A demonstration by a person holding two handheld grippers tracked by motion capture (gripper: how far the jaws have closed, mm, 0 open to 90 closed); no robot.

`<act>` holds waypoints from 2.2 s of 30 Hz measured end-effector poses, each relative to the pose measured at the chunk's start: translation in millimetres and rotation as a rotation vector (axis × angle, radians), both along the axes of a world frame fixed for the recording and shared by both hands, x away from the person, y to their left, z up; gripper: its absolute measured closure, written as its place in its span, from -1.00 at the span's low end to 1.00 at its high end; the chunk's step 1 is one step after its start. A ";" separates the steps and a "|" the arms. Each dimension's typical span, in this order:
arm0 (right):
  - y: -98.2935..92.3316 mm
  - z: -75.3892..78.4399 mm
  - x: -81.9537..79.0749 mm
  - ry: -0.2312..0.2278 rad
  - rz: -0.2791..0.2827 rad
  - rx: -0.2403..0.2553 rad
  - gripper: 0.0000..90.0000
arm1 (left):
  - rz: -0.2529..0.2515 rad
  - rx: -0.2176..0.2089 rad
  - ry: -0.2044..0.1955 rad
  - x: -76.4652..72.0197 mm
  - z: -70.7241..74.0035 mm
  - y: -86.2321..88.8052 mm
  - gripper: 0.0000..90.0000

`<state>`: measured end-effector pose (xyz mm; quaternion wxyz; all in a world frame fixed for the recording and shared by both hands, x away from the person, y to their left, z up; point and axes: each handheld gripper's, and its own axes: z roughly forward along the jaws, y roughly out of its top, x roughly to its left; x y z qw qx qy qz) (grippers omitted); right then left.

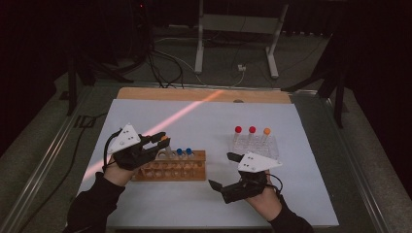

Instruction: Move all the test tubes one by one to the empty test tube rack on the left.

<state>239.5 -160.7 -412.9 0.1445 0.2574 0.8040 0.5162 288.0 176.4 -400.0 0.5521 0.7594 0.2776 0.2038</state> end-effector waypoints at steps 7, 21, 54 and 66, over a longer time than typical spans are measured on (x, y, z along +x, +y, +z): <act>-0.1 -1.2 -0.3 -0.011 -0.011 -0.013 -0.97 | -0.002 0.021 0.039 7.0 -15.3 -4.9 0.59; -2.4 -2.0 -1.0 -0.010 -0.017 -0.010 -0.96 | -0.009 0.049 0.100 14.8 -38.6 -9.8 0.59; -30.7 6.7 10.1 -0.032 -0.096 0.017 -0.96 | -0.117 -0.028 0.101 -2.2 -27.7 -5.0 -0.68; -81.4 9.8 32.4 -0.061 -0.264 -0.007 -0.95 | -0.174 -0.031 0.089 -8.4 -23.1 -10.9 -0.97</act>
